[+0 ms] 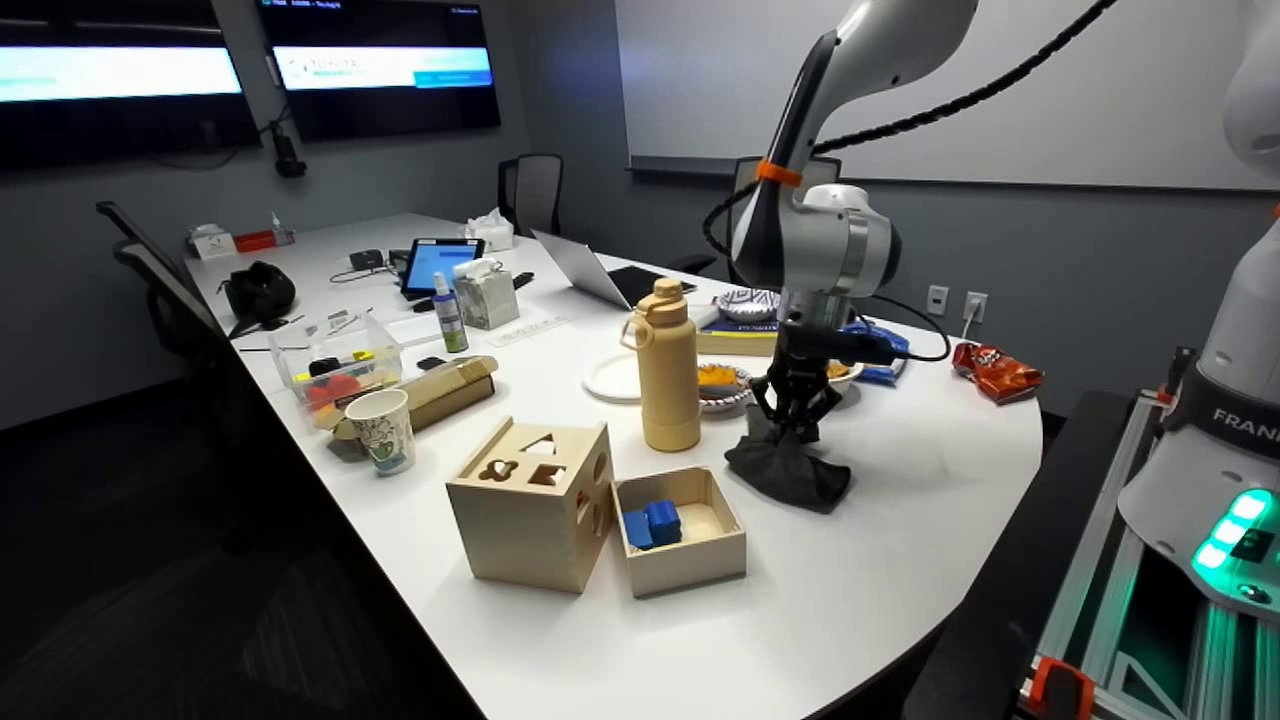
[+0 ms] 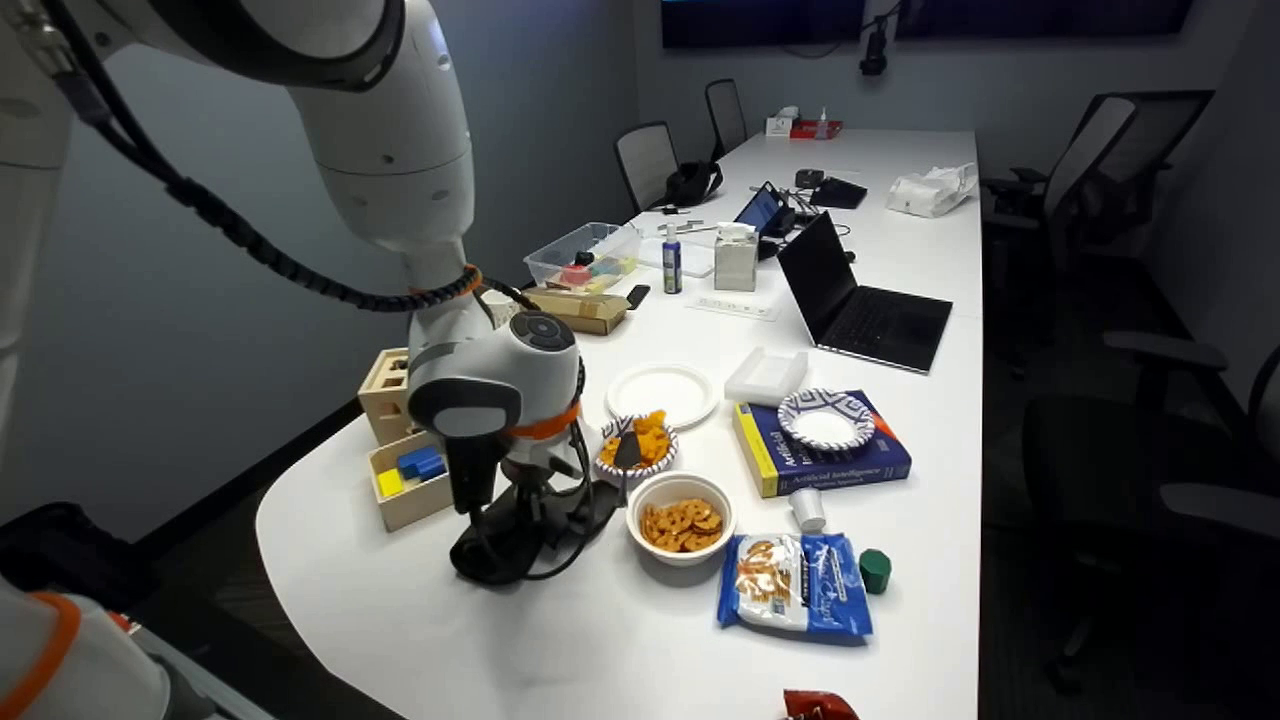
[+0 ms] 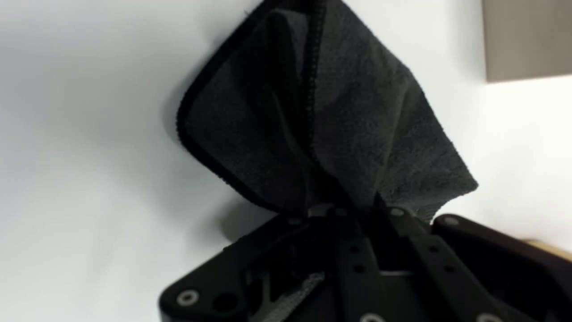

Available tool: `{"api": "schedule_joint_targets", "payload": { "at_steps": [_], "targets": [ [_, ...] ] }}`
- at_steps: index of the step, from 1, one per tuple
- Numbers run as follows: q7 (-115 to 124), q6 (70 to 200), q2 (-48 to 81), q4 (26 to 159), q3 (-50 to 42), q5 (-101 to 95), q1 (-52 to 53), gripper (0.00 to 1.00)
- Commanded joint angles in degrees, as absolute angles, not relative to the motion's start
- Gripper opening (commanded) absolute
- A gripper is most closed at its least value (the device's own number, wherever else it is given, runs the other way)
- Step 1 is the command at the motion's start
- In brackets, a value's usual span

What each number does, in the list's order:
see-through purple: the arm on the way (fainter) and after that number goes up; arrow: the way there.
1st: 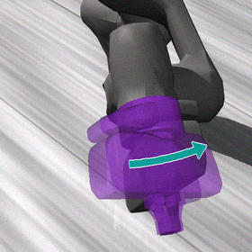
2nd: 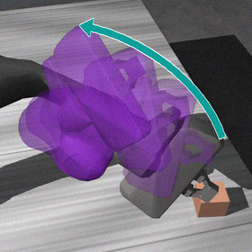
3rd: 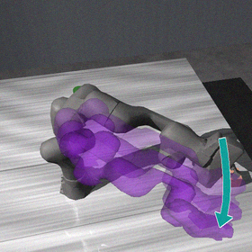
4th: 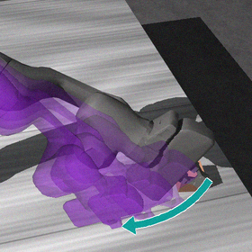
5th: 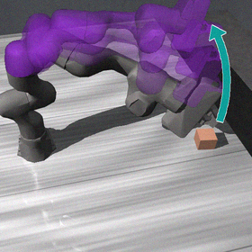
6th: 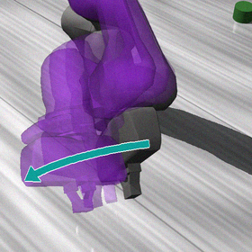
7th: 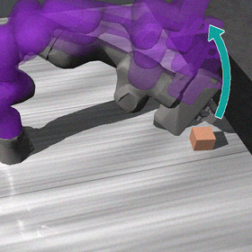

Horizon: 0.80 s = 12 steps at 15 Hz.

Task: Take the towel and clean the right part of the table

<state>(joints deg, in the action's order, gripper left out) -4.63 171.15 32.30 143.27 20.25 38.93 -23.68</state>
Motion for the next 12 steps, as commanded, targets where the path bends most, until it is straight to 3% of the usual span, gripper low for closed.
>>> {"api": "schedule_joint_targets", "payload": {
  "at_steps": [1,6,12],
  "targets": [
    [-5.8,162.5,32.6,142.2,20.4,35.5,-22.7,0.02],
    [-2.1,152.6,29.1,145.2,12.2,33.8,-16.3,0.02],
    [2.1,155.9,26.8,149.4,2.0,34.7,-13.6,0.02]
  ]
}}
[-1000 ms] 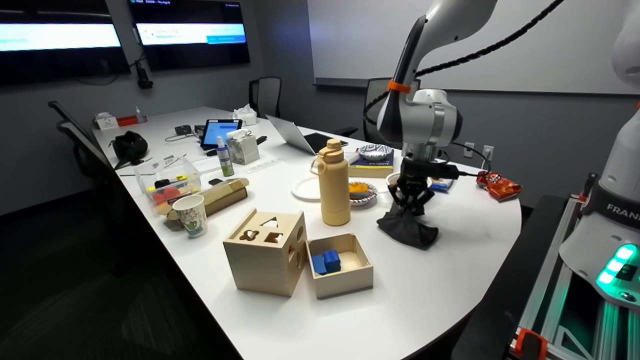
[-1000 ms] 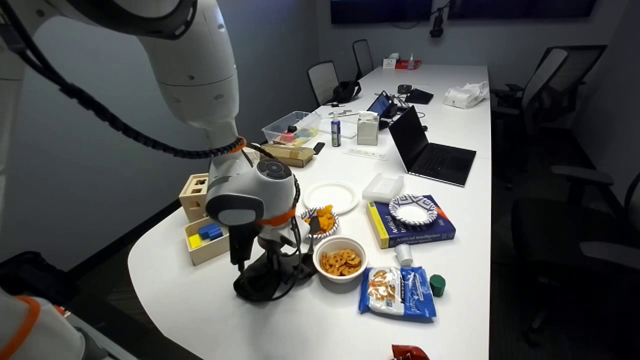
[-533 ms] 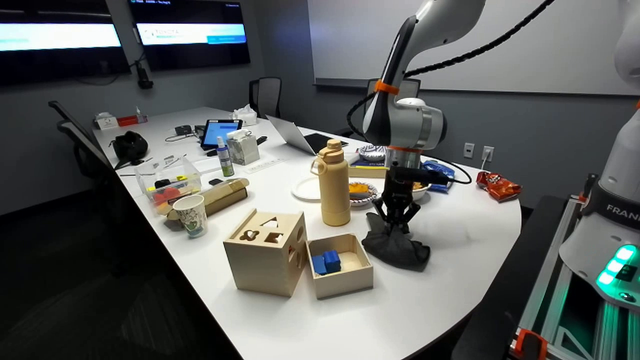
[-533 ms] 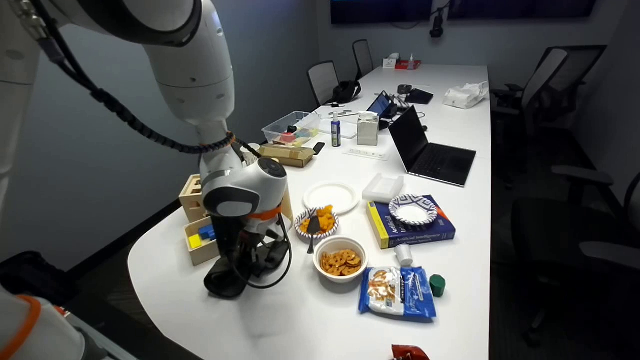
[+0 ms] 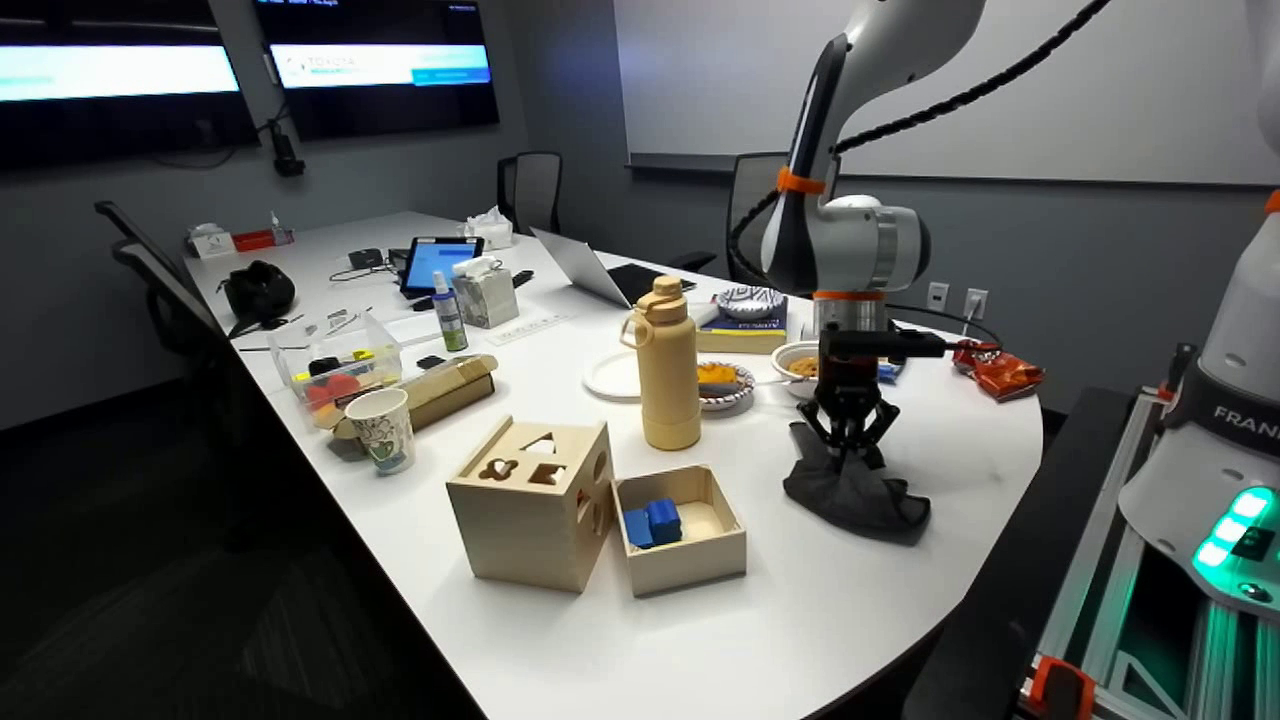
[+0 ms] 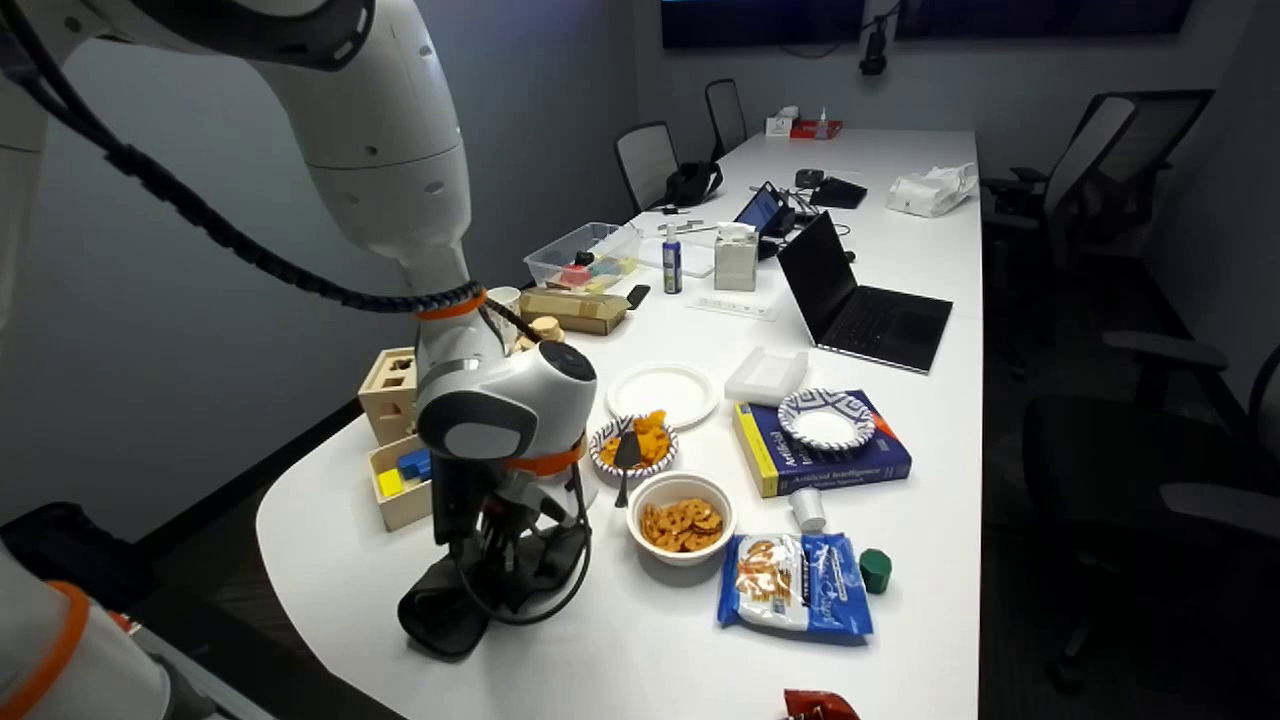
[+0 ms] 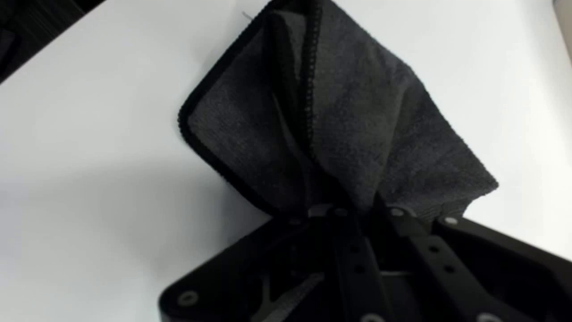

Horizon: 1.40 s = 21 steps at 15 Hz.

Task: Take the towel and clean the right part of the table

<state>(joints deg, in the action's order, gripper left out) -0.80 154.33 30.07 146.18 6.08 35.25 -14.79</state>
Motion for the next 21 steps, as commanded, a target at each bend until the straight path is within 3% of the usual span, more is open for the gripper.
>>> {"api": "schedule_joint_targets", "payload": {
  "at_steps": [1,9,21],
  "targets": [
    [1.6,156.4,26.6,149.9,0.7,35.0,-14.6,0.02],
    [1.4,162.1,25.8,150.9,-7.4,38.0,-21.2,0.02],
    [4.2,175.1,25.0,149.8,-7.3,46.7,-22.6,0.02]
  ]
}}
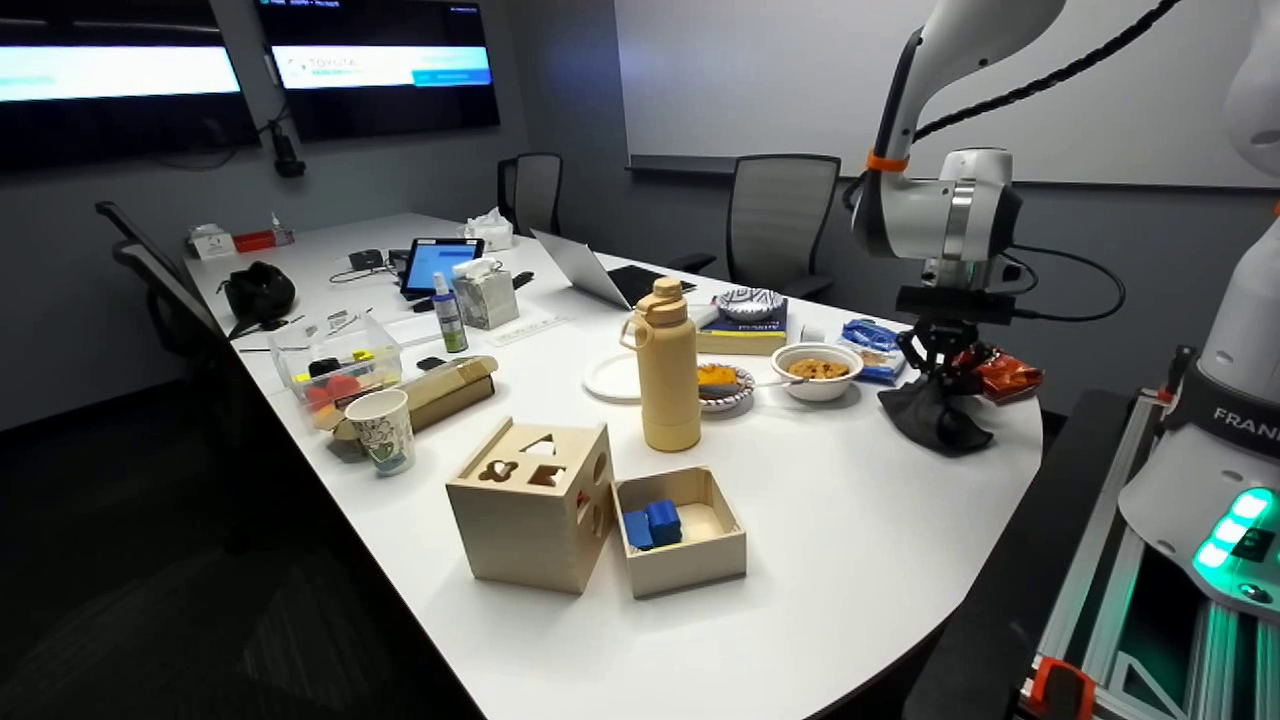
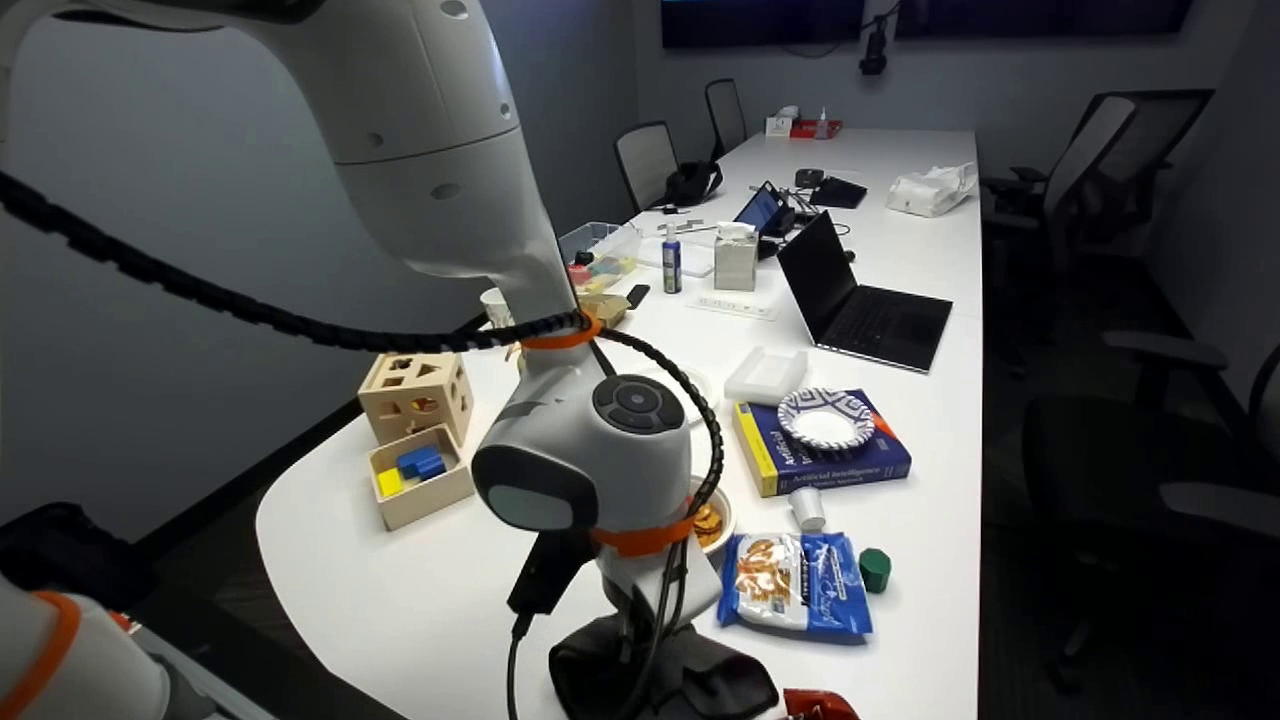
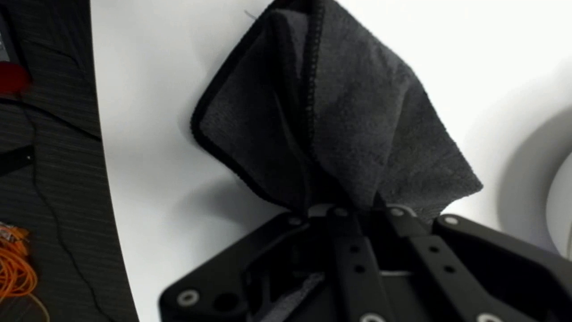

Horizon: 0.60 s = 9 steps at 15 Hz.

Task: Take the towel and clean the right part of the table

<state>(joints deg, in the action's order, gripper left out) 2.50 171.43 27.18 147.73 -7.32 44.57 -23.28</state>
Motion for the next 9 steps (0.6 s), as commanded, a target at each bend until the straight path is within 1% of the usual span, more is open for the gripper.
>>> {"api": "schedule_joint_targets", "payload": {
  "at_steps": [1,8,9],
  "targets": [
    [4.5,176.9,24.7,150.0,-6.9,47.6,-22.6,0.02],
    [7.4,186.6,22.6,152.0,-6.5,50.3,-20.1,0.02],
    [7.5,187.2,22.4,151.8,-5.9,50.4,-20.3,0.34]
  ]
}}
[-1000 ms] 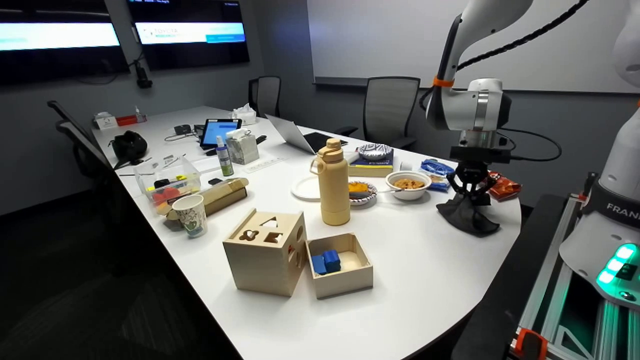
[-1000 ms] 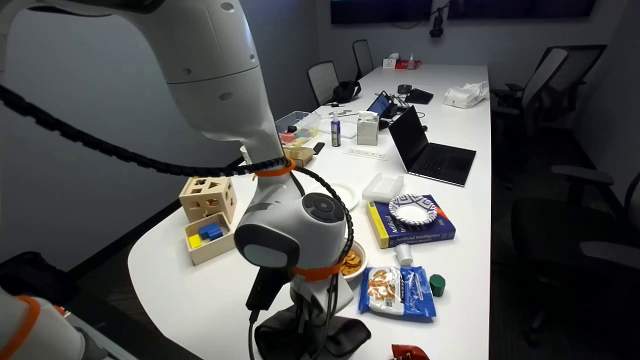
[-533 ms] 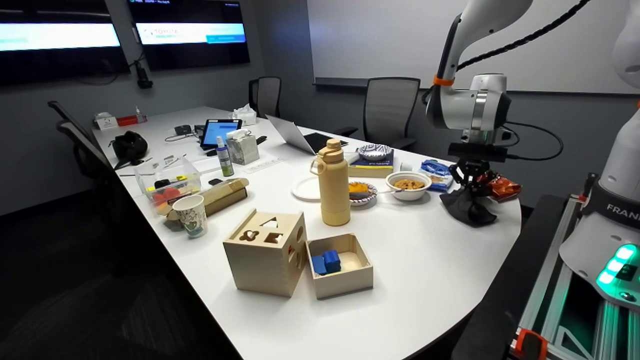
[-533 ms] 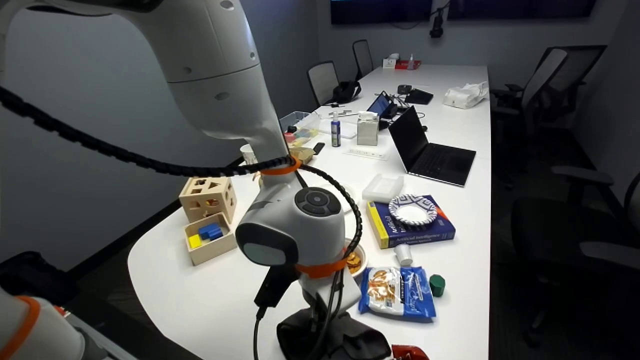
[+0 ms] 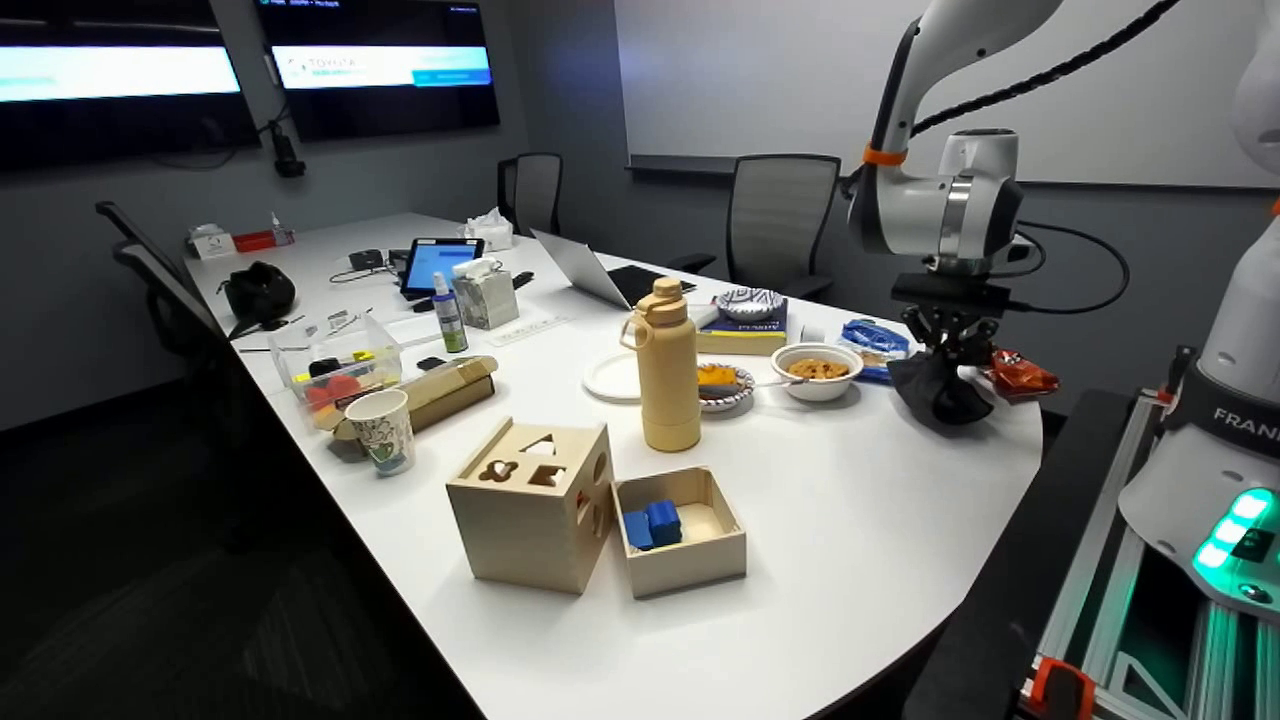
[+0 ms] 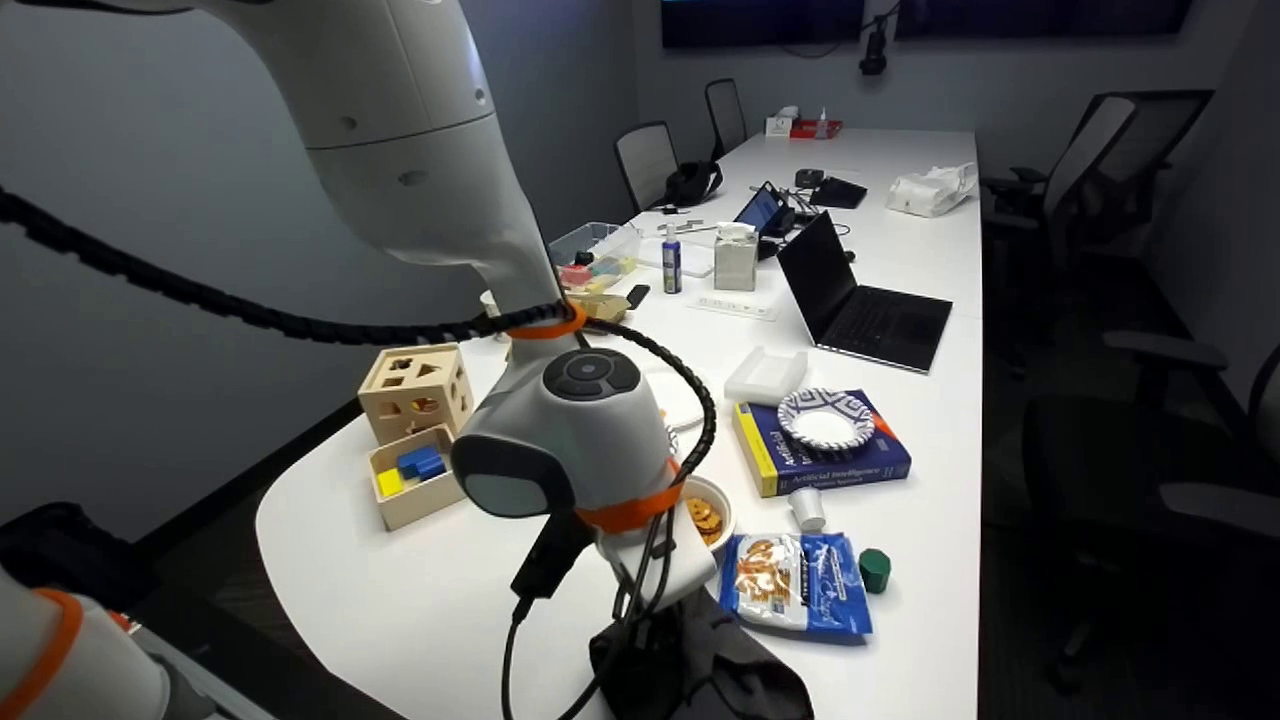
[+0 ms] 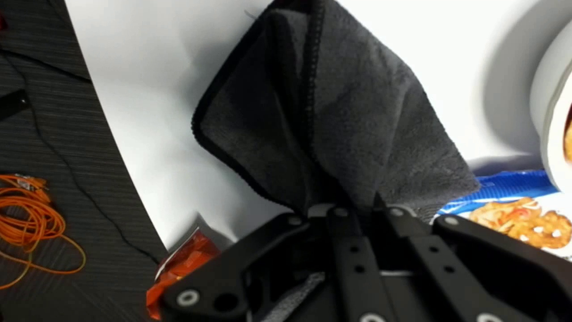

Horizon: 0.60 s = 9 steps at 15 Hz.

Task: Take the towel and clean the right part of the table

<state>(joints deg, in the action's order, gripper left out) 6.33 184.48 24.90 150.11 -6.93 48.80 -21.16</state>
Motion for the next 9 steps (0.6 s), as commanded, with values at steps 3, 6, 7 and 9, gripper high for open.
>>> {"api": "schedule_joint_targets", "payload": {
  "at_steps": [3,6,7,9],
  "targets": [
    [6.9,186.9,21.3,151.5,-3.8,49.7,-21.5,0.51],
    [6.7,186.8,20.5,151.6,-2.8,49.5,-21.3,0.73],
    [6.8,186.9,20.1,151.8,-2.6,49.5,-21.2,0.80],
    [6.4,186.2,19.0,152.2,-1.8,49.3,-21.6,0.95]
  ]
}}
